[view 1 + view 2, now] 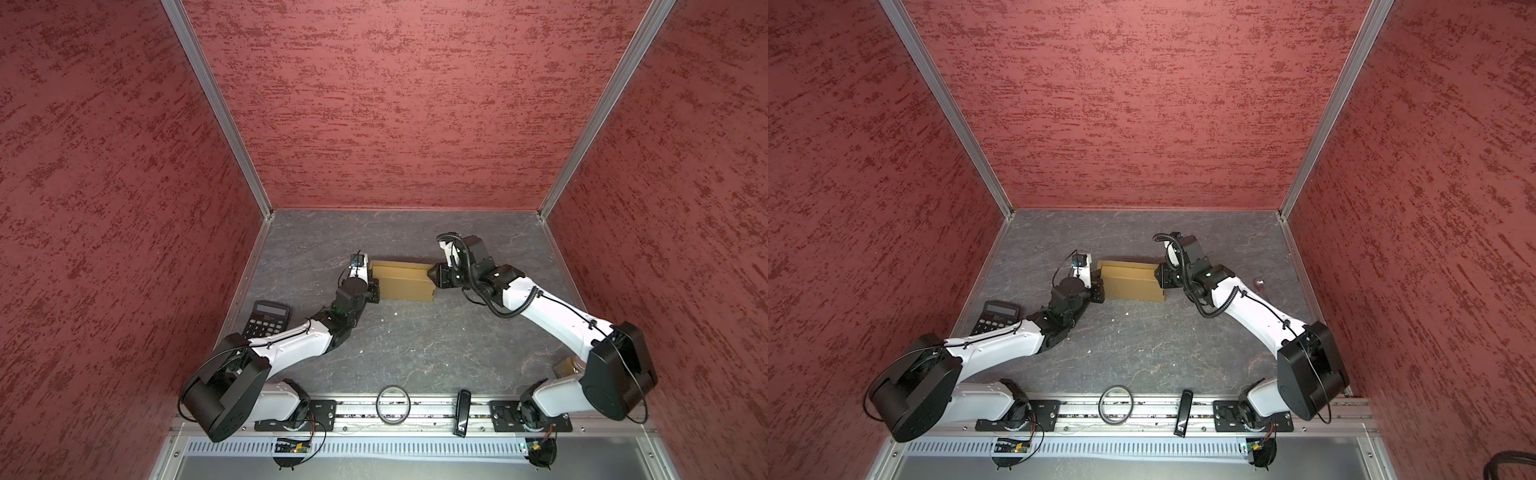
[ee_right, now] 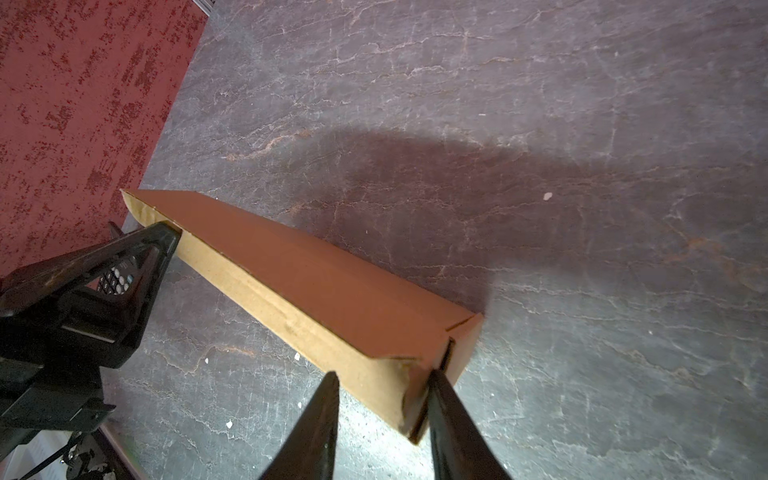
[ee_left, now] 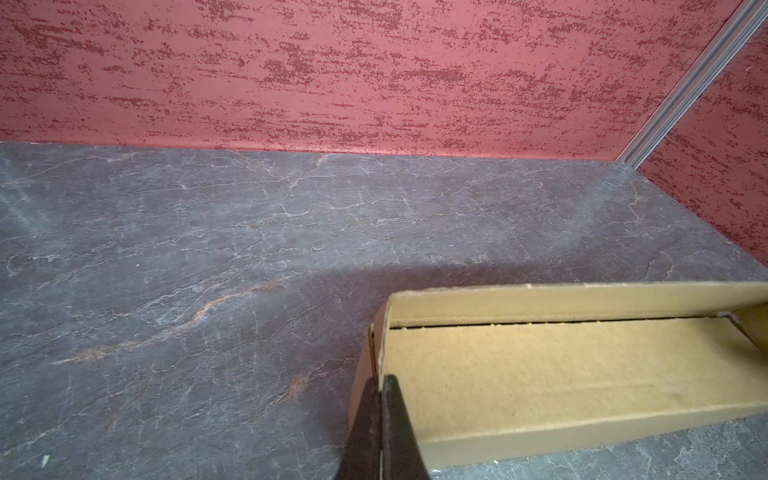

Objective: Fold the paper box

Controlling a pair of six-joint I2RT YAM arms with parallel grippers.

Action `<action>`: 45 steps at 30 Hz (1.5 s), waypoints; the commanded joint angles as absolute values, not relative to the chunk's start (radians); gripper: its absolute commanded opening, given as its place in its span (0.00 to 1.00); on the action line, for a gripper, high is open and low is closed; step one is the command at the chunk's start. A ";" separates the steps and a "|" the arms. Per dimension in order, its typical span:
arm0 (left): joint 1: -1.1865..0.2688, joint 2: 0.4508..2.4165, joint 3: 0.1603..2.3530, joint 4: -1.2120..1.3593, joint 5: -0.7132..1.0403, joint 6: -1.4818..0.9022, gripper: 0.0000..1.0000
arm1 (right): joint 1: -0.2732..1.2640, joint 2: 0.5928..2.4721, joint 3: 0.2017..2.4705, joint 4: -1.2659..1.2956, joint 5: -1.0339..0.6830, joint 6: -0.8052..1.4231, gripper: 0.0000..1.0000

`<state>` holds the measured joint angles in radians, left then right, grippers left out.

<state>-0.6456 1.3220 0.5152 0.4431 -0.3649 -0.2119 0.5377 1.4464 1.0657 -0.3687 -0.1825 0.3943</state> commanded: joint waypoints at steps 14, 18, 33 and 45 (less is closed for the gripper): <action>-0.670 1.374 0.469 0.232 -0.301 -0.202 0.03 | 0.533 1.431 0.993 -0.317 -0.176 0.396 0.32; -0.670 1.376 0.470 0.232 -0.301 -0.202 0.02 | 0.534 1.410 0.999 -0.330 -0.189 0.373 0.39; -0.671 1.376 0.469 0.231 -0.297 -0.199 0.02 | 0.640 1.334 1.177 -0.665 0.045 -0.288 0.71; -0.673 1.376 0.469 0.233 -0.294 -0.191 0.02 | 0.806 1.506 1.234 -0.564 0.354 -0.596 0.99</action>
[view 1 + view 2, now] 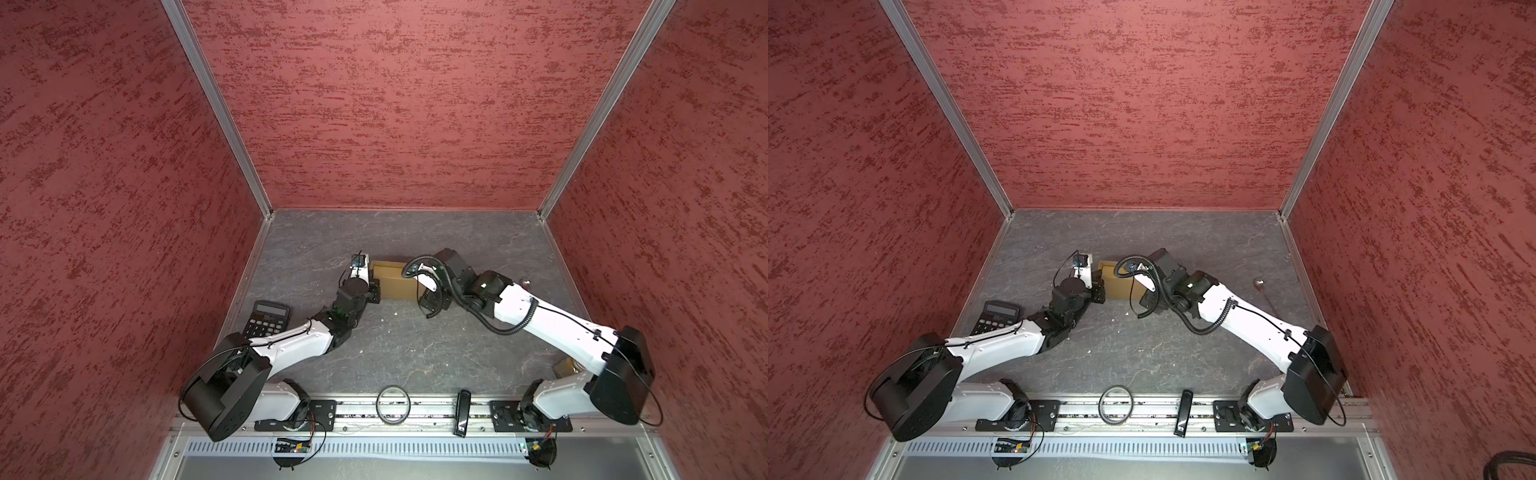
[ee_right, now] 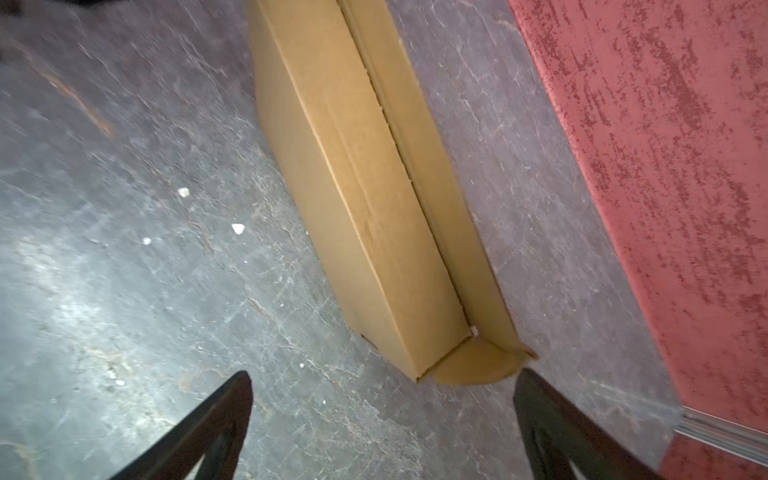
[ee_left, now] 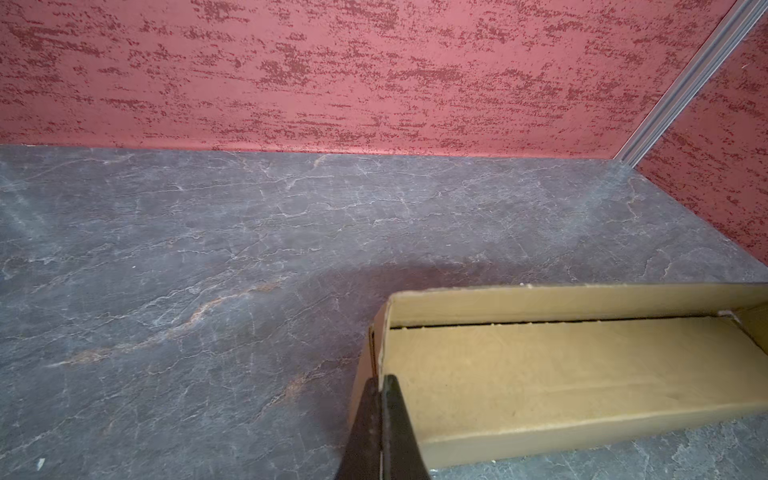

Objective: Fold the paper box

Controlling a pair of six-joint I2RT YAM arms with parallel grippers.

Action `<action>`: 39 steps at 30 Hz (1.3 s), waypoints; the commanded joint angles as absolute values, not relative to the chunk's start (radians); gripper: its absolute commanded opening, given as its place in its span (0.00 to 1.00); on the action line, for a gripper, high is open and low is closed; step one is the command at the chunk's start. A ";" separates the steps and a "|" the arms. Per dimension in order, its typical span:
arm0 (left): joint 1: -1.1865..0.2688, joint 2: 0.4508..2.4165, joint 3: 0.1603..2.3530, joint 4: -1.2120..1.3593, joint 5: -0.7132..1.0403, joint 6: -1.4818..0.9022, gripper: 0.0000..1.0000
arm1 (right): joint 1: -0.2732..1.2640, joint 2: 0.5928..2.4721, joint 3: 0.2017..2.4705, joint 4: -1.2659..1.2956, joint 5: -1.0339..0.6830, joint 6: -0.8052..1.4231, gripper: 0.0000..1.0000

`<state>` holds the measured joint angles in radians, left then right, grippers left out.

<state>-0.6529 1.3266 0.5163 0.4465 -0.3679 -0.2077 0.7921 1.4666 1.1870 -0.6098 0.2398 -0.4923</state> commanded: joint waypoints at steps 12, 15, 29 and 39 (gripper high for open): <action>-0.680 1.372 0.463 0.240 -0.299 -0.187 0.02 | 0.828 1.632 1.343 -0.553 0.439 -0.704 0.99; -0.680 1.374 0.463 0.243 -0.300 -0.187 0.01 | 0.834 1.625 1.344 -0.554 0.439 -0.705 0.99; -0.686 1.374 0.463 0.243 -0.299 -0.184 0.01 | 0.842 1.675 1.344 -0.566 0.381 -0.654 0.77; -0.686 1.375 0.467 0.239 -0.295 -0.179 0.01 | 0.815 1.508 1.397 -0.605 0.263 -0.419 0.92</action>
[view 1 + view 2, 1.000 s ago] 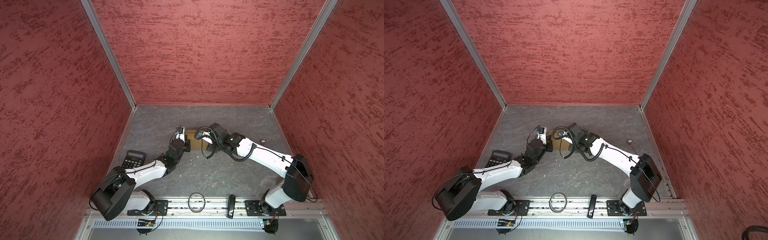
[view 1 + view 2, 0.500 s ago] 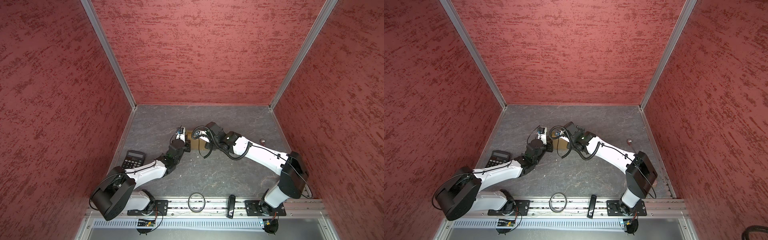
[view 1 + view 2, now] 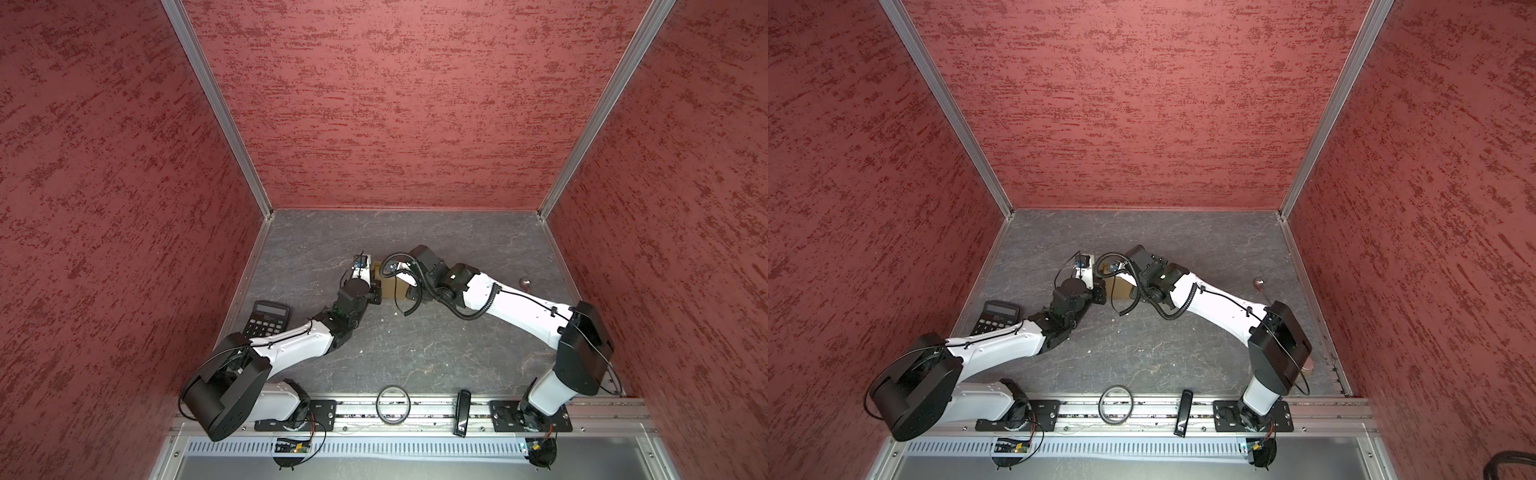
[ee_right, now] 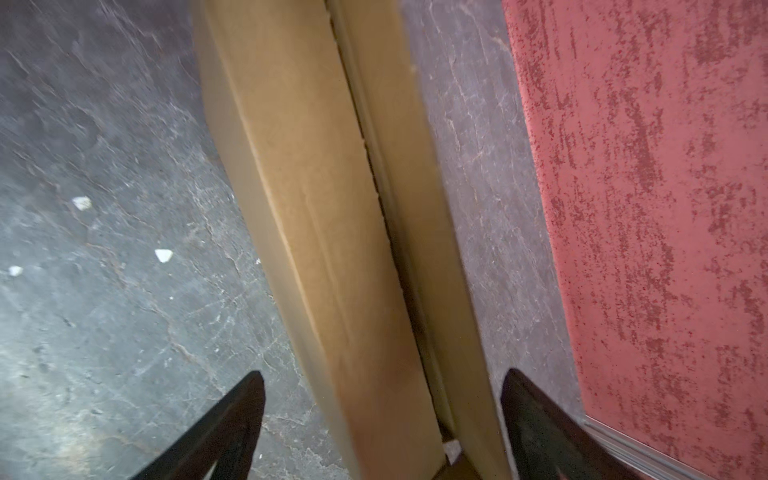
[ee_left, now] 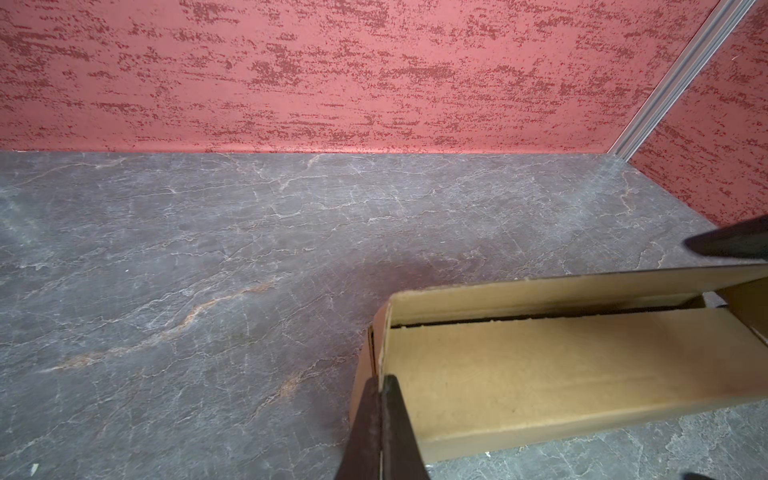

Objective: Fold the paper box

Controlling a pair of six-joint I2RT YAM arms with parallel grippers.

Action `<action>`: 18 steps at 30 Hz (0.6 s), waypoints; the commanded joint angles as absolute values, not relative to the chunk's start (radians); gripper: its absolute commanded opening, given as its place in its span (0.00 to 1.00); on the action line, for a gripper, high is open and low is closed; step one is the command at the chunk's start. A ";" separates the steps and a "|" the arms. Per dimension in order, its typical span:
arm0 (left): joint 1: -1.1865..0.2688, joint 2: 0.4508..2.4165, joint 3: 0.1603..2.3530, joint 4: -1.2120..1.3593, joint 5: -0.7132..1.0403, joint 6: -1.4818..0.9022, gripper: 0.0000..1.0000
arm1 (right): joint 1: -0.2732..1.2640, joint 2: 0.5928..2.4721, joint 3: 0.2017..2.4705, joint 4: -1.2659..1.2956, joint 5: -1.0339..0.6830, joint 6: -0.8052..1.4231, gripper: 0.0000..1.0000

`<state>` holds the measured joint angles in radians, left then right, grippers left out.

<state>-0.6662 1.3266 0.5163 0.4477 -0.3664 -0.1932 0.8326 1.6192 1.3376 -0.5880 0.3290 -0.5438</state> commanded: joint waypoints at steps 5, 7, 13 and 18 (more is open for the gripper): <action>-0.689 1.381 0.466 0.245 -0.293 -0.176 0.01 | 0.671 1.355 1.362 -0.646 0.069 -0.130 0.84; -0.690 1.383 0.466 0.248 -0.293 -0.175 0.01 | 0.646 1.314 1.315 -0.645 0.057 -0.057 0.70; -0.691 1.384 0.466 0.249 -0.290 -0.170 0.01 | 0.585 1.292 1.198 -0.610 -0.032 0.083 0.54; -0.693 1.380 0.465 0.247 -0.293 -0.170 0.01 | 0.502 1.287 1.113 -0.493 -0.208 0.182 0.54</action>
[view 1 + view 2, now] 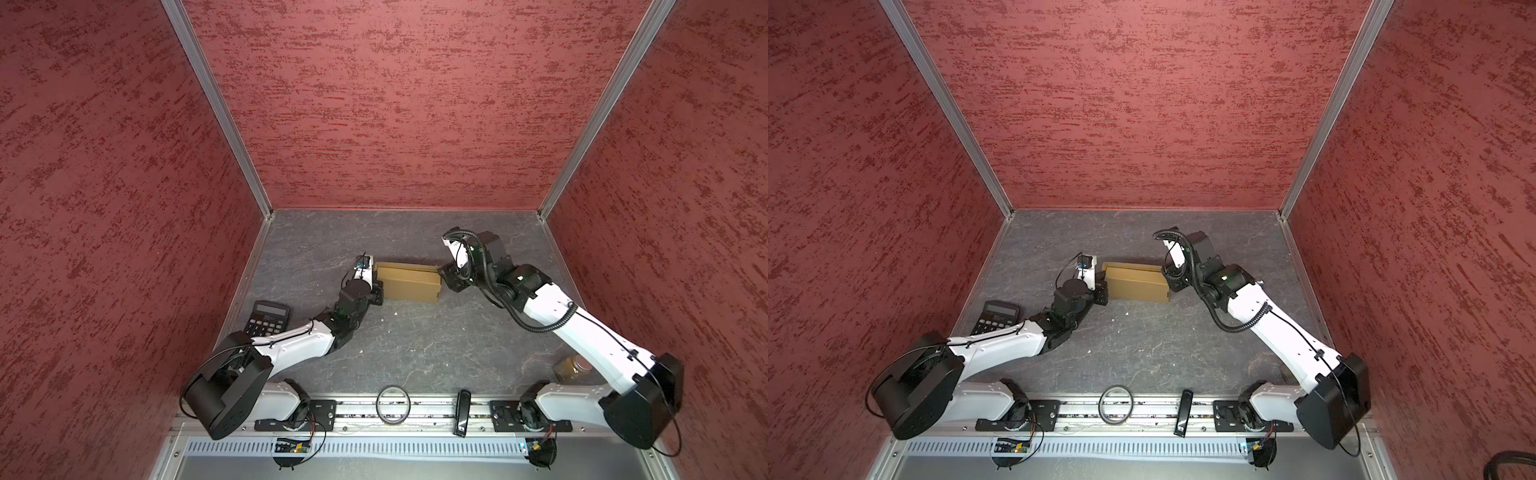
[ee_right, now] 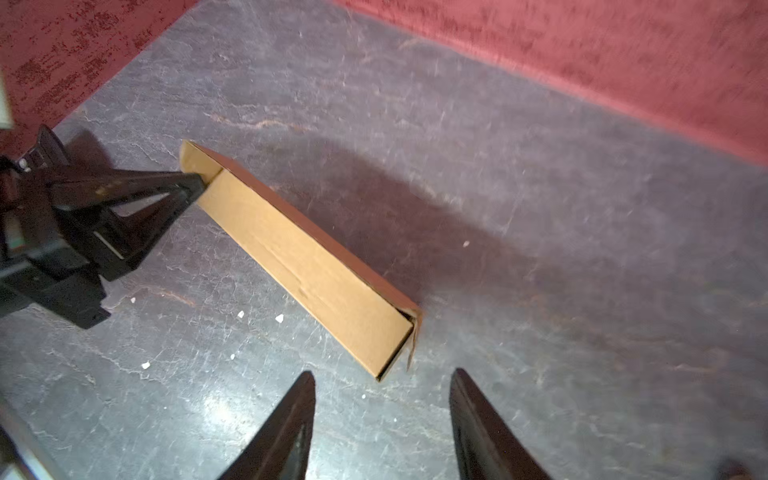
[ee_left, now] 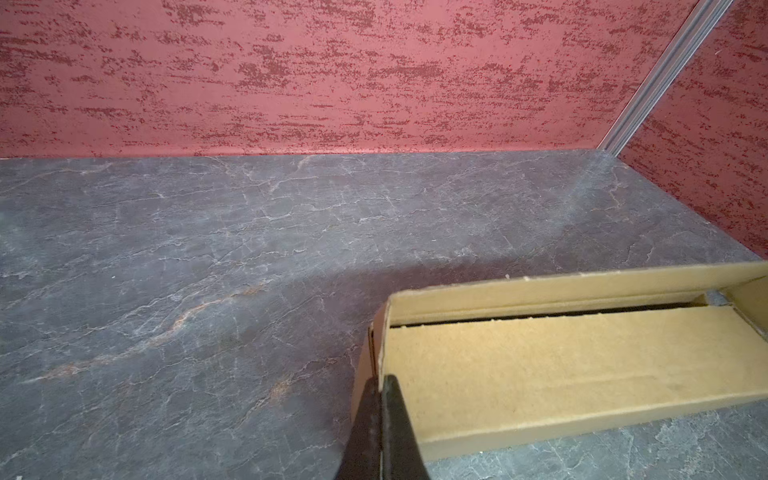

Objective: Fold the paper box

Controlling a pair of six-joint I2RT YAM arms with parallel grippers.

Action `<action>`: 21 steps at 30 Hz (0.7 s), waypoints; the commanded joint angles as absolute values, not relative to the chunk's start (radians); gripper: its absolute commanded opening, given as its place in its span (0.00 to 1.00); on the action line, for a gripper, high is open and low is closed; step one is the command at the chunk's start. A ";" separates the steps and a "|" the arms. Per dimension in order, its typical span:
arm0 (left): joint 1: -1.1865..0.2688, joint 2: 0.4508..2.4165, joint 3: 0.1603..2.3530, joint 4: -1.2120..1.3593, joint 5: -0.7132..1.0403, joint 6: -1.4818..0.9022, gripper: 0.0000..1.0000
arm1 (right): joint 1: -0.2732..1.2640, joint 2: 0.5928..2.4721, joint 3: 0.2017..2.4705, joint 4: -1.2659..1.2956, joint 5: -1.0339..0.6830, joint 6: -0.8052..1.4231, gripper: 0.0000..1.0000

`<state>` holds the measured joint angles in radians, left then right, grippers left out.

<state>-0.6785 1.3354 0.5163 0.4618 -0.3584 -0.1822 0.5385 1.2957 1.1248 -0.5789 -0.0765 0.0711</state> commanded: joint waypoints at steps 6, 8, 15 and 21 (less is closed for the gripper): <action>-0.693 1.377 0.463 0.244 -0.295 -0.172 0.01 | 0.468 1.307 1.073 -0.453 -0.272 0.230 0.55; -0.693 1.378 0.463 0.245 -0.296 -0.172 0.01 | 0.462 1.313 1.062 -0.432 -0.292 0.240 0.55; -0.694 1.377 0.465 0.245 -0.299 -0.173 0.01 | 0.453 1.345 1.039 -0.392 -0.305 0.253 0.55; -0.695 1.379 0.462 0.245 -0.298 -0.173 0.01 | 0.446 1.367 1.028 -0.373 -0.309 0.250 0.55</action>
<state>-0.6788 1.3350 0.5163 0.4618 -0.3595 -0.1822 0.4568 1.3609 1.0328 -0.4160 -0.2893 0.2363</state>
